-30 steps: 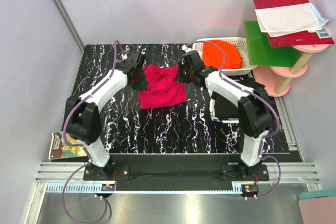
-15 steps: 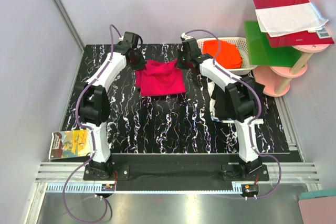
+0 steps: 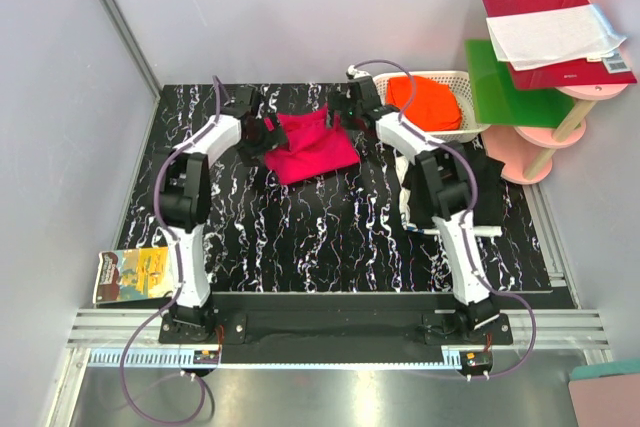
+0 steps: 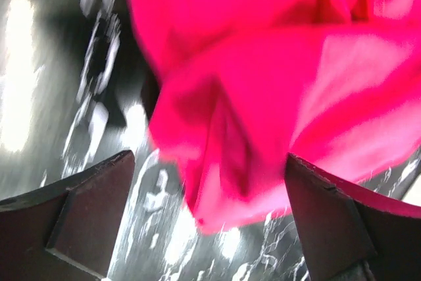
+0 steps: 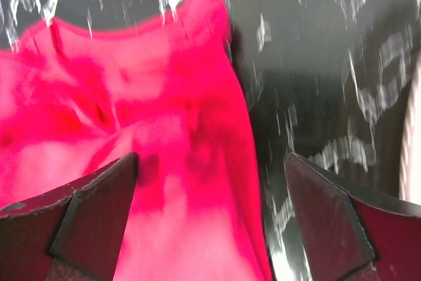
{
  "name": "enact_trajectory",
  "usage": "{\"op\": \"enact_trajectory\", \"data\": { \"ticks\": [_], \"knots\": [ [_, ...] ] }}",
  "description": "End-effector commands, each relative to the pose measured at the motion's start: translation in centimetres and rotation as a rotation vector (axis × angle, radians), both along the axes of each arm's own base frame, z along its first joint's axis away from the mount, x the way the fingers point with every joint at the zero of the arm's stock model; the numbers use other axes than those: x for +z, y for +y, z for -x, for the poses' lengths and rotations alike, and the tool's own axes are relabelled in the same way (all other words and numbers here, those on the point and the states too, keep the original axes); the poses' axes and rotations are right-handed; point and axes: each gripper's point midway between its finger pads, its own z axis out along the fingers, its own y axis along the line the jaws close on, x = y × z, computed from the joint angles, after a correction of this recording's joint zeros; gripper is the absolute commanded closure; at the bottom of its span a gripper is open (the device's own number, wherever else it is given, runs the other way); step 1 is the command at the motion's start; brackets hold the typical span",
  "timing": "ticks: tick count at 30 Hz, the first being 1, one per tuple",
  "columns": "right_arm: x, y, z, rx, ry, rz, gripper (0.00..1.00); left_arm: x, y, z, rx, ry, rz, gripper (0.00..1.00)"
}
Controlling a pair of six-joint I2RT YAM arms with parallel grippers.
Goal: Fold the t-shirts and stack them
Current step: Fold the long partially folded tshirt into a neat square, then smooth out wrinkles on the folded tshirt
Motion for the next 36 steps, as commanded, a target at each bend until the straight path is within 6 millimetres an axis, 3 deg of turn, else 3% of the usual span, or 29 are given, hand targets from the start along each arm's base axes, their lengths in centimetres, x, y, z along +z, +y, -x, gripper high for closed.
{"op": "enact_trajectory", "data": {
  "ticks": [1,3,4,6,9,10,11,12,13,14,15,16,17,18,19,21,25,34,36],
  "knots": [
    [12.1,-1.0,1.8,-0.009,-0.295,-0.115,0.0,11.2,0.1,0.9,0.024,-0.35,0.012,0.01],
    [13.4,-1.9,4.0,-0.017,-0.307,-0.137,0.0,11.5,-0.5,2.4,-0.006,-0.364,-0.016,0.01],
    [13.6,-2.1,4.6,-0.011,-0.307,-0.141,0.0,12.7,0.0,2.7,-0.004,-0.403,-0.049,0.01],
    [13.9,-2.6,6.3,-0.012,-0.296,-0.143,0.0,13.3,-0.3,3.5,-0.01,-0.419,-0.065,0.01],
    [12.8,-2.4,8.4,0.032,-0.232,-0.168,0.0,14.2,-1.9,4.5,-0.057,-0.439,-0.015,0.05],
    [12.2,-2.2,8.7,0.046,-0.21,-0.171,0.17,14.1,-3.5,5.0,-0.111,-0.435,0.024,0.27],
    [11.5,-2.0,9.1,0.059,-0.186,-0.172,0.44,14.1,-4.4,5.1,-0.134,-0.436,0.041,0.66],
    [11.0,-1.7,9.3,0.064,-0.16,-0.19,0.83,12.9,-5.0,5.1,-0.144,-0.403,0.046,1.0],
    [9.8,-1.5,9.3,0.062,-0.132,-0.191,1.0,12.2,-5.9,5.2,-0.161,-0.385,0.063,1.0],
    [9.6,-1.2,9.3,0.074,-0.116,-0.196,1.0,12.0,-6.5,4.9,-0.17,-0.373,0.075,1.0],
    [9.0,-0.9,9.2,0.079,-0.092,-0.201,1.0,9.8,-7.3,4.7,-0.183,-0.313,0.095,1.0],
    [8.7,-0.4,8.5,0.085,-0.081,-0.208,1.0,9.8,-8.0,4.1,-0.188,-0.304,0.129,1.0],
    [7.8,0.2,9.0,0.116,-0.035,-0.212,1.0,9.0,-8.7,3.8,-0.201,-0.282,0.151,1.0],
    [7.4,0.6,8.8,0.128,-0.015,-0.219,1.0,7.3,-9.8,3.7,-0.233,-0.237,0.19,1.0],
    [7.0,1.2,8.0,0.138,-0.003,-0.224,1.0,7.2,-10.2,3.1,-0.225,-0.233,0.212,1.0],
    [6.1,2.0,8.3,0.177,0.054,-0.235,1.0,6.3,-11.2,2.4,-0.237,-0.232,0.251,1.0],
    [4.9,2.7,8.3,0.19,0.1,-0.254,1.0,6.0,-11.4,1.0,-0.218,-0.24,0.267,1.0],
    [3.9,3.6,9.2,0.24,0.147,-0.285,1.0,3.4,-8.5,-3.6,-0.11,-0.236,0.261,1.0],
    [3.6,3.7,9.2,0.245,0.153,-0.289,1.0,1.7,-8.2,-4.3,-0.099,-0.209,0.251,1.0]
  ]
}}
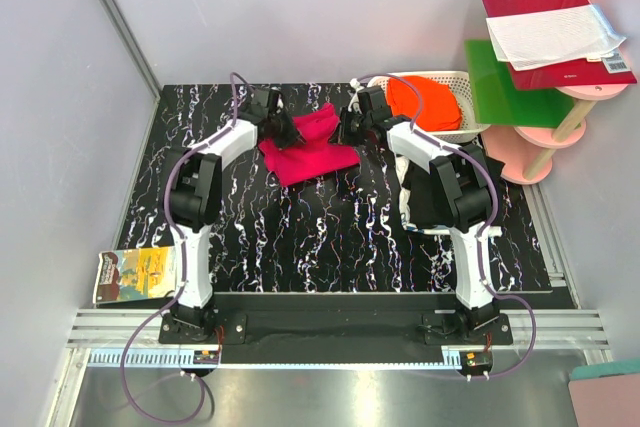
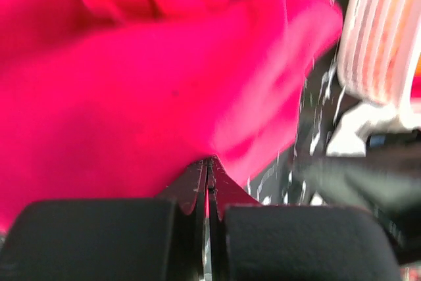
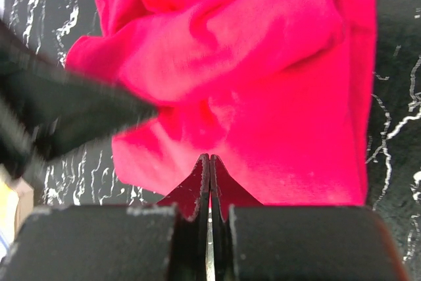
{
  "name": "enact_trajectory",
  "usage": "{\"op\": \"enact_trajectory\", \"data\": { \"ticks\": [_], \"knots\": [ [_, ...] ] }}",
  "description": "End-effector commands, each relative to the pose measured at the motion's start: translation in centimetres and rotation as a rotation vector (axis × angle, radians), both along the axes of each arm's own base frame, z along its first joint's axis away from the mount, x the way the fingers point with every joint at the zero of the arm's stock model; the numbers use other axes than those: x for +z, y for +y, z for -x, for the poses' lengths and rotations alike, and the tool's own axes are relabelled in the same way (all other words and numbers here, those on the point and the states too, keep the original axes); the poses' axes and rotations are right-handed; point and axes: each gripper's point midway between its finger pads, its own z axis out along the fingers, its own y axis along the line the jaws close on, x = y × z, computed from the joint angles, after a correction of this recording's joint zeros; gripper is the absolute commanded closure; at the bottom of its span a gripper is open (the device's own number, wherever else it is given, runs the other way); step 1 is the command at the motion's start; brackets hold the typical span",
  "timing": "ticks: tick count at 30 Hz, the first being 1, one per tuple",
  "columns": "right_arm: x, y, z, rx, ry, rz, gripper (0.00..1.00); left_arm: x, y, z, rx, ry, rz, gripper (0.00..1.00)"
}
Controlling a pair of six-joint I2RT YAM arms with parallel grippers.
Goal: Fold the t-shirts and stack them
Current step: Smooth out wrinkles on the folded tshirt
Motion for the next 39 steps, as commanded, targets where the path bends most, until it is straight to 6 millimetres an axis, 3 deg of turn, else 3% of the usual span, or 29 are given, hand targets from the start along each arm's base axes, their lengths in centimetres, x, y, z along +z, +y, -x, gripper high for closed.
{"op": "enact_trajectory", "data": {
  "ticks": [1,3,7,17,18,20,23,25,26,27,29,30,32,34,35,36,39],
  "knots": [
    [1.5,1.1,-0.5,0.039,-0.019,-0.053,1.0,-0.5,0.5,-3.6,0.026,-0.03,0.034,1.0],
    [1.3,1.2,-0.4,0.043,-0.01,-0.057,1.0,-2.6,1.0,-4.0,0.033,0.018,0.015,1.0],
    [1.2,1.3,0.0,0.054,0.001,-0.064,1.0,-2.9,2.6,-5.6,0.092,0.009,-0.006,1.0],
    [-1.2,1.1,0.7,0.074,0.039,-0.046,1.0,2.0,7.1,-10.4,0.289,-0.217,-0.12,1.0],
    [-1.3,1.2,0.8,0.074,0.045,-0.044,1.0,3.2,7.7,-11.4,0.305,-0.253,-0.138,1.0],
    [-1.7,1.1,0.9,0.075,0.045,-0.037,1.0,2.4,8.5,-12.0,0.312,-0.234,-0.165,1.0],
    [-2.0,0.9,1.0,0.075,0.046,-0.027,1.0,5.0,9.9,-13.2,0.336,-0.289,-0.159,1.0],
    [-2.2,0.7,1.1,0.074,0.047,-0.02,1.0,6.3,10.1,-13.0,0.326,-0.337,-0.149,1.0],
    [-2.2,0.7,1.1,0.073,0.046,-0.018,1.0,9.6,9.6,-12.5,0.3,-0.404,-0.107,1.0],
    [-2.4,0.7,1.2,0.073,0.049,-0.017,1.0,8.5,9.3,-11.2,0.266,-0.394,-0.1,1.0],
    [-2.4,0.7,1.2,0.07,0.054,-0.019,1.0,11.9,8.4,-9.9,0.239,-0.46,-0.041,1.0],
    [-2.5,0.7,1.2,0.069,0.055,-0.02,1.0,10.9,8.3,-8.8,0.235,-0.426,-0.037,1.0],
    [-2.6,0.8,1.2,0.069,0.06,-0.026,1.0,11.9,7.6,-7.1,0.207,-0.422,-0.003,1.0],
    [-2.5,0.8,1.2,0.07,0.061,-0.029,1.0,10.4,6.7,-5.0,0.176,-0.371,0.007,1.0],
    [-2.5,0.9,1.2,0.073,0.06,-0.03,1.0,11.1,5.9,-3.9,0.14,-0.377,0.028,1.0],
    [-2.3,0.8,1.2,0.07,0.058,-0.031,1.0,10.0,4.9,-2.5,0.108,-0.351,0.023,1.0],
    [-2.2,0.7,1.3,0.066,0.056,-0.027,1.0,10.2,2.6,-0.1,0.036,-0.353,-0.003,1.0]
  ]
}}
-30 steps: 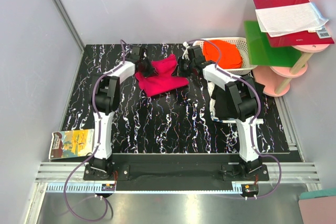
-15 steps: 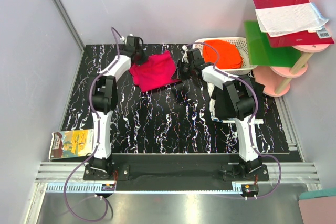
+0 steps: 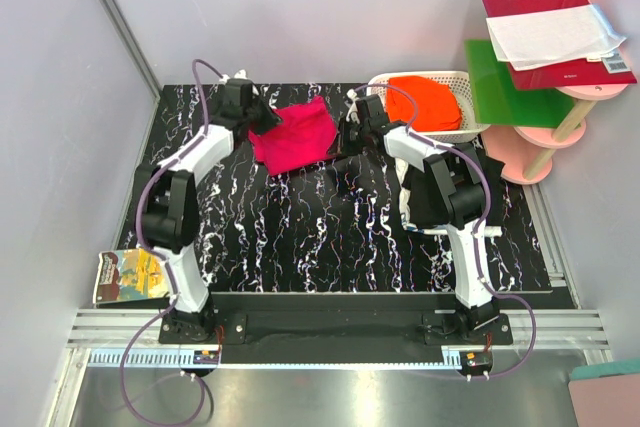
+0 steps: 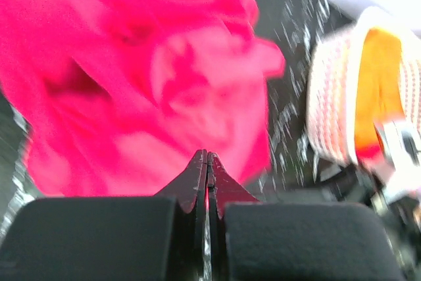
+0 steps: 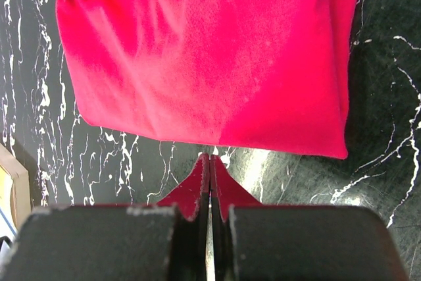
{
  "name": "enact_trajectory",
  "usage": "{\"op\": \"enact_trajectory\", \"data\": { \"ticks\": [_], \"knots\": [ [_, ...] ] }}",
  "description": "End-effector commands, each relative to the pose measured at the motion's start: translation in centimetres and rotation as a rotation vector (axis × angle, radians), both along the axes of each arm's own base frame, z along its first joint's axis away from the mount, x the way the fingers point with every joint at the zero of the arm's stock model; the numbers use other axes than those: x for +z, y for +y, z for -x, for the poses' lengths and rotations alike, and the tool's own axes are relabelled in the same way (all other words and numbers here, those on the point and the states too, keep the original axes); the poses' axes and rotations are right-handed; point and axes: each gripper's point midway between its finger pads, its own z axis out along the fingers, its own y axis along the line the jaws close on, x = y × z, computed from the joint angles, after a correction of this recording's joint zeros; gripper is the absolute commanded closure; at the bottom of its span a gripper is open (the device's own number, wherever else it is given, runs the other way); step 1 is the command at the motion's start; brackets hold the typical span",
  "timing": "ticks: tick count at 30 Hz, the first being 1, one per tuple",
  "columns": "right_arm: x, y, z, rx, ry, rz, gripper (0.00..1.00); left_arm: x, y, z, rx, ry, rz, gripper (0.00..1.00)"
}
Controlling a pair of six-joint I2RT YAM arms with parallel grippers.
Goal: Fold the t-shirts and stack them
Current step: Smooth out wrinkles on the folded tshirt
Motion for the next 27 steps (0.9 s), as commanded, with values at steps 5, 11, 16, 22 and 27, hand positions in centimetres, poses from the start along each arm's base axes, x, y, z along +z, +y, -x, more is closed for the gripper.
{"op": "enact_trajectory", "data": {
  "ticks": [5,11,16,22,27],
  "knots": [
    [2.2,-0.6,-0.5,-0.016,-0.07,0.01,1.0,0.0,-4.7,2.5,-0.144,0.045,-0.122,1.0],
    [4.3,-2.9,-1.2,-0.098,-0.168,0.099,1.0,-5.7,-3.2,-0.2,-0.093,0.232,-0.307,1.0],
    [5.9,-4.3,-1.4,-0.14,-0.224,0.145,1.0,-10.6,-3.3,-0.3,-0.123,0.405,-0.359,1.0],
    [7.3,-4.8,-1.2,-0.155,-0.252,0.153,1.0,-11.9,-4.7,3.2,-0.192,0.521,-0.329,1.0],
    [7.9,-5.0,-1.0,-0.158,-0.261,0.15,1.0,-13.1,-5.1,10.4,-0.25,0.643,-0.363,1.0]
  ]
}}
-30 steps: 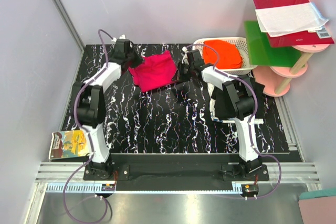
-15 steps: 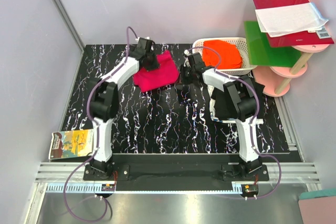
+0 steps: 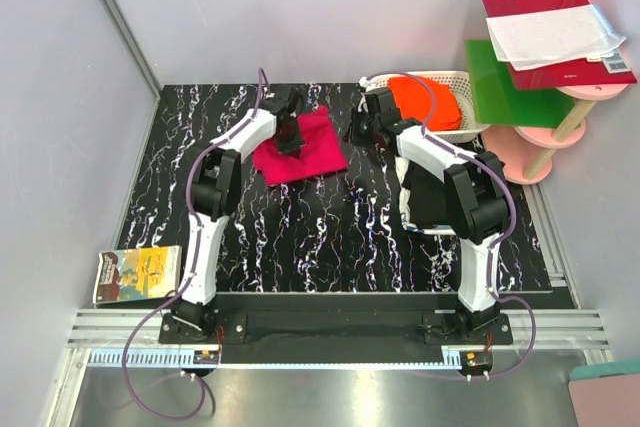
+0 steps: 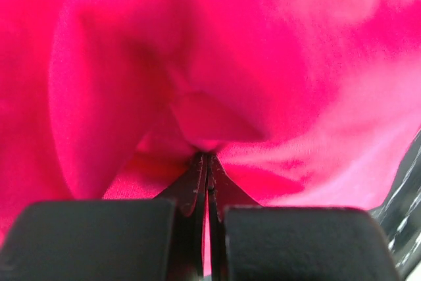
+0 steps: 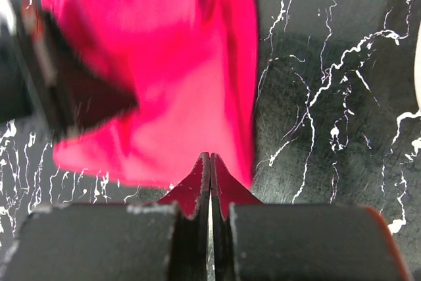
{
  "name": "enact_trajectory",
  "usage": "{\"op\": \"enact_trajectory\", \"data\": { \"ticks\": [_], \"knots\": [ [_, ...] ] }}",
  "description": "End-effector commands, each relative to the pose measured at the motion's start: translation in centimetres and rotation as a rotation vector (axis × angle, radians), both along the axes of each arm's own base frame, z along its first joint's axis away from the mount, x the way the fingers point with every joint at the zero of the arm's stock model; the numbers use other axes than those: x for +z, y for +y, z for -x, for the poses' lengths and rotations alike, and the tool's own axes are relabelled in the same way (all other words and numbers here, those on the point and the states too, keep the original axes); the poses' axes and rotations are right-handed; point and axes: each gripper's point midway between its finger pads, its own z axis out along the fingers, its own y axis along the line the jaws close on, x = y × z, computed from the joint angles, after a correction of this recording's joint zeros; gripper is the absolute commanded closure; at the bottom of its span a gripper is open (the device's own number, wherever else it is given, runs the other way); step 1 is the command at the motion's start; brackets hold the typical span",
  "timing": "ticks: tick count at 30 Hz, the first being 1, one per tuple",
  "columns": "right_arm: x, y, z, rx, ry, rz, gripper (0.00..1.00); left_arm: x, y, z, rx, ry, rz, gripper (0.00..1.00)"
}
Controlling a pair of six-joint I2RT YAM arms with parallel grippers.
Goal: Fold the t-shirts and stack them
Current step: Smooth out wrinkles on the folded tshirt
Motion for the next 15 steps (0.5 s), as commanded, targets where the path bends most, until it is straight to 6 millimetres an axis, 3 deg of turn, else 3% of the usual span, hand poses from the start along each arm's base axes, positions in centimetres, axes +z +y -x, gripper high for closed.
{"op": "enact_trajectory", "data": {
  "ticks": [1,3,4,5,6,7,9,10,13,14,15],
  "knots": [
    [2.8,-0.6,-0.2,-0.014,-0.072,0.002,1.0,-1.4,-1.1,10.3,-0.095,0.23,-0.064,1.0],
    [2.9,-0.5,0.0,-0.008,-0.068,-0.005,1.0,0.0,-1.6,12.0,-0.112,0.211,-0.065,1.0],
    [2.9,-0.5,0.2,-0.003,-0.068,-0.006,1.0,-0.9,-1.8,14.4,-0.132,0.249,-0.08,1.0],
    [2.9,-0.5,0.4,0.0,-0.066,-0.005,1.0,-0.8,-1.9,15.3,-0.127,0.249,-0.081,1.0],
    [2.8,-0.6,0.6,-0.001,-0.06,-0.005,1.0,0.3,-2.2,15.9,-0.129,0.216,-0.061,1.0],
    [3.0,-0.6,0.8,0.001,-0.063,-0.009,1.0,-1.0,-2.1,18.7,-0.134,0.263,-0.077,1.0],
    [2.9,-0.6,1.2,0.007,-0.05,-0.019,1.0,-0.2,-2.5,20.3,-0.133,0.237,-0.055,1.0],
    [2.8,-0.7,1.6,0.009,-0.044,-0.021,1.0,-1.1,-2.0,22.3,-0.141,0.26,-0.085,1.0],
    [3.4,-0.6,2.3,0.025,-0.043,-0.036,1.0,0.6,-1.9,23.2,-0.141,0.178,-0.087,1.0],
    [3.2,-0.8,2.8,0.027,-0.037,-0.033,1.0,1.4,-1.9,23.1,-0.145,0.145,-0.09,0.9],
    [3.4,-0.9,3.0,0.029,-0.039,-0.033,0.98,3.4,-2.1,22.9,-0.152,0.084,-0.069,0.84]
  ]
}}
